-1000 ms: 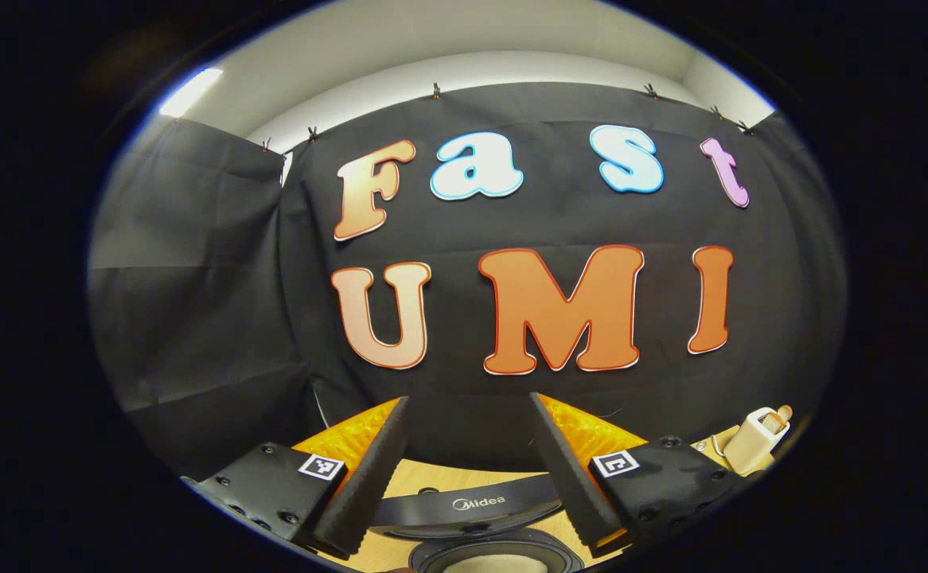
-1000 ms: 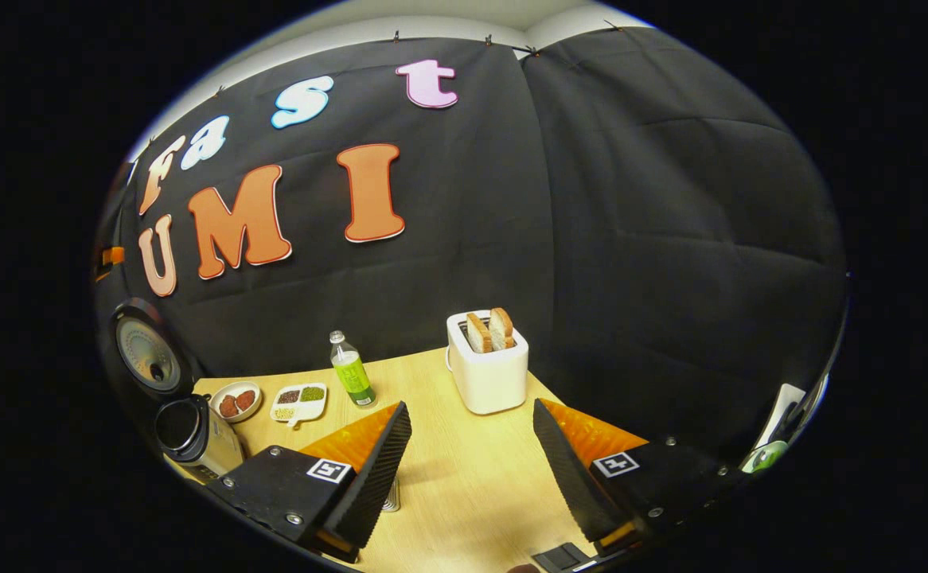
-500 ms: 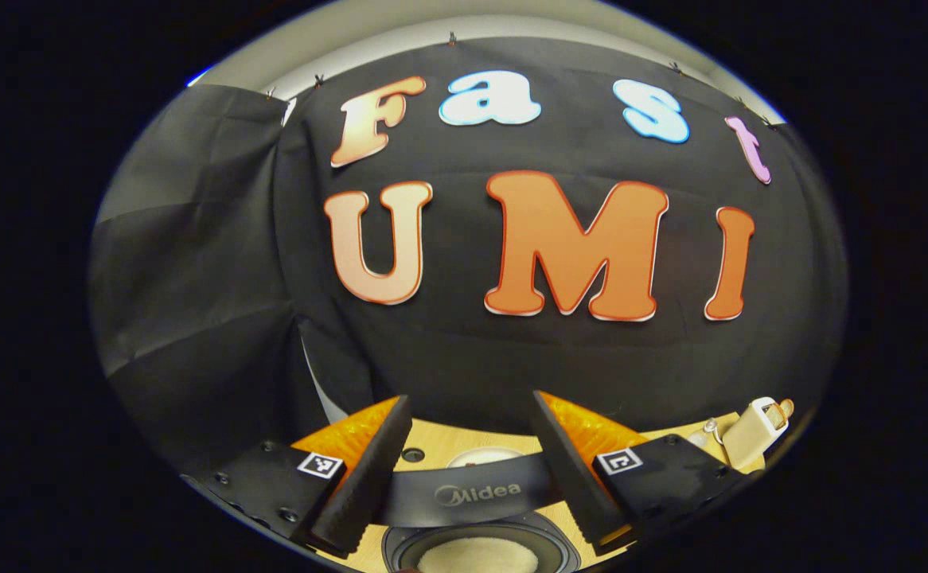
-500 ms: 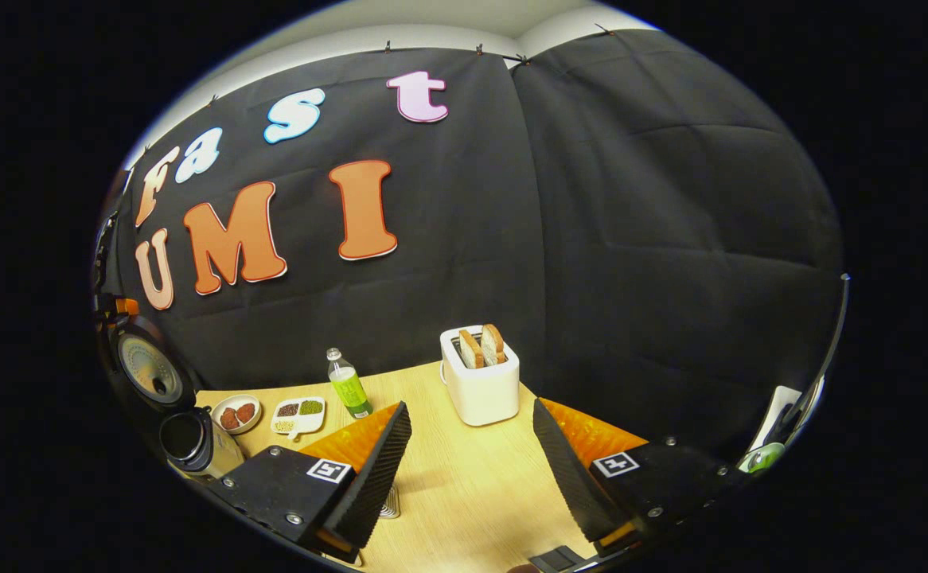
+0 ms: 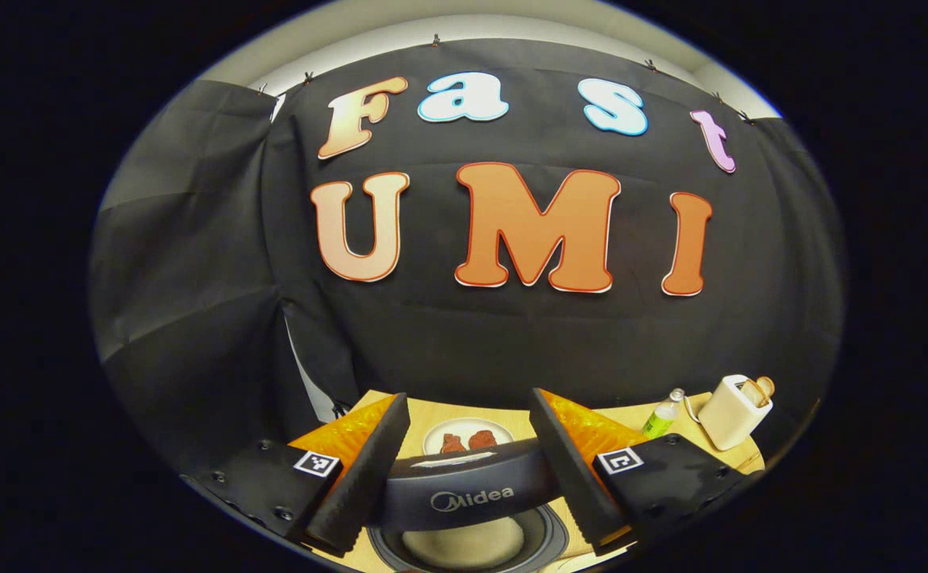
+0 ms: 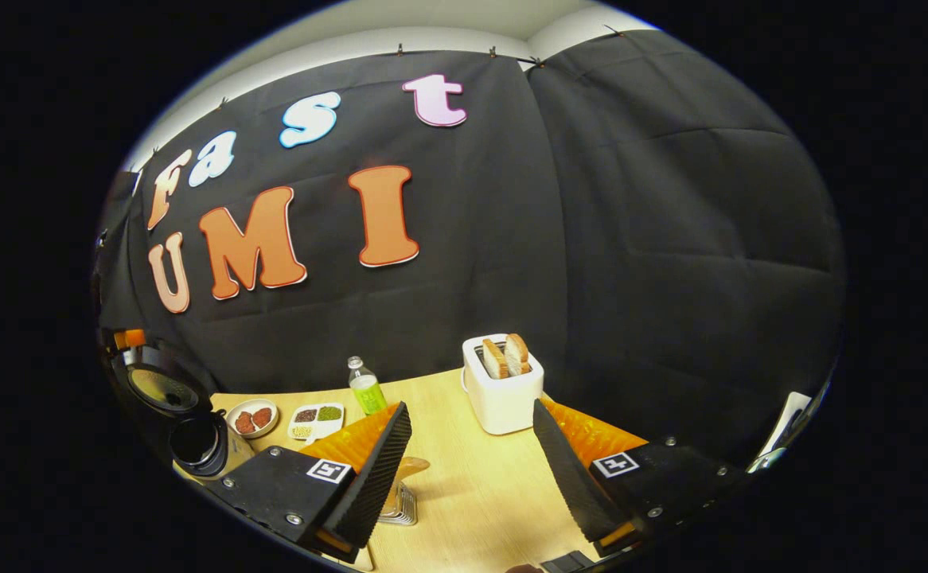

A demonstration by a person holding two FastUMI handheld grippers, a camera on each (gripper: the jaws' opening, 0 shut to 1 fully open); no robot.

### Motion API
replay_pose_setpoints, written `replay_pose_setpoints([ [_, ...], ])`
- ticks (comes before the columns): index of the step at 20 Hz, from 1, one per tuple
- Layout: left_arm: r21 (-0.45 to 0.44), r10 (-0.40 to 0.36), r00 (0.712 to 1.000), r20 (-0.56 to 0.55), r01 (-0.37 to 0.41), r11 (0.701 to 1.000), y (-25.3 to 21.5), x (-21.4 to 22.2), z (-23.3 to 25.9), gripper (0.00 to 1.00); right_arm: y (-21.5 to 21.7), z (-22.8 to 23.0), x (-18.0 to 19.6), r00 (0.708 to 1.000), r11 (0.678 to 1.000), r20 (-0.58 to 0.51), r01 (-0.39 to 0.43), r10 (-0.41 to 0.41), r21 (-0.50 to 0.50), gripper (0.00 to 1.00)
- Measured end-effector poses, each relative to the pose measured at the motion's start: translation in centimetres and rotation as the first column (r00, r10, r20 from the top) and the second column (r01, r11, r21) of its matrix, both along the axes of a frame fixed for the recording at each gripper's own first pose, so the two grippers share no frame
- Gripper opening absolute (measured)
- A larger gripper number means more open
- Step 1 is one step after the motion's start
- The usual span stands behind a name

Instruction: Close the left gripper, press the button to open the rice cooker; take a wooden spoon from the chopstick holder with the right hand, scoop a spoonful of rice and pour it into the rice cooker, then put the wooden spoon back into the chopstick holder.

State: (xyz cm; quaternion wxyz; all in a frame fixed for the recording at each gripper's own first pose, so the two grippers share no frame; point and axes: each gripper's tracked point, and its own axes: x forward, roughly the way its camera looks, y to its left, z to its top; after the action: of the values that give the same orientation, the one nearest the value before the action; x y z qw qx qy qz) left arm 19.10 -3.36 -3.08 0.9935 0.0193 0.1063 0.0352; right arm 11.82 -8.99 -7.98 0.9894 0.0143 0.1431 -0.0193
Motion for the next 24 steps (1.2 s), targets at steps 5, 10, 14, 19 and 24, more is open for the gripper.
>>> replay_pose_setpoints([
  [5, -0.015, -0.015, 1.0, -0.021, 0.015, 1.0, -1.8, -4.7, -5.2, 0.98, 1.4, -0.4, 0.6, 0.998, 0.998, -0.008, -0.062, 0.062, -0.013, 0.95],
  [10, -0.007, -0.014, 1.0, -0.015, 0.014, 1.0, -2.2, -7.3, -10.2, 0.99, 2.5, -1.3, 1.1, 0.994, 0.994, -0.025, -0.11, 0.109, -0.009, 0.95],
  [14, 0.014, 0.005, 0.999, -0.04, -0.005, 1.0, -1.9, -8.4, -13.8, 1.0, 2.8, -1.5, 1.2, 0.991, 0.991, -0.033, -0.131, 0.131, -0.015, 0.95],
  [19, 0.035, 0.025, 0.997, -0.072, -0.023, 0.999, -2.0, -9.0, -16.3, 1.0, 2.7, -2.2, 1.1, 0.988, 0.989, -0.049, -0.148, 0.147, -0.022, 0.94],
  [24, 0.037, 0.022, 0.995, -0.095, -0.018, 0.999, -1.9, -9.2, -16.9, 0.96, 2.2, -2.7, 1.1, 0.987, 0.988, -0.06, -0.15, 0.148, -0.026, 0.95],
])
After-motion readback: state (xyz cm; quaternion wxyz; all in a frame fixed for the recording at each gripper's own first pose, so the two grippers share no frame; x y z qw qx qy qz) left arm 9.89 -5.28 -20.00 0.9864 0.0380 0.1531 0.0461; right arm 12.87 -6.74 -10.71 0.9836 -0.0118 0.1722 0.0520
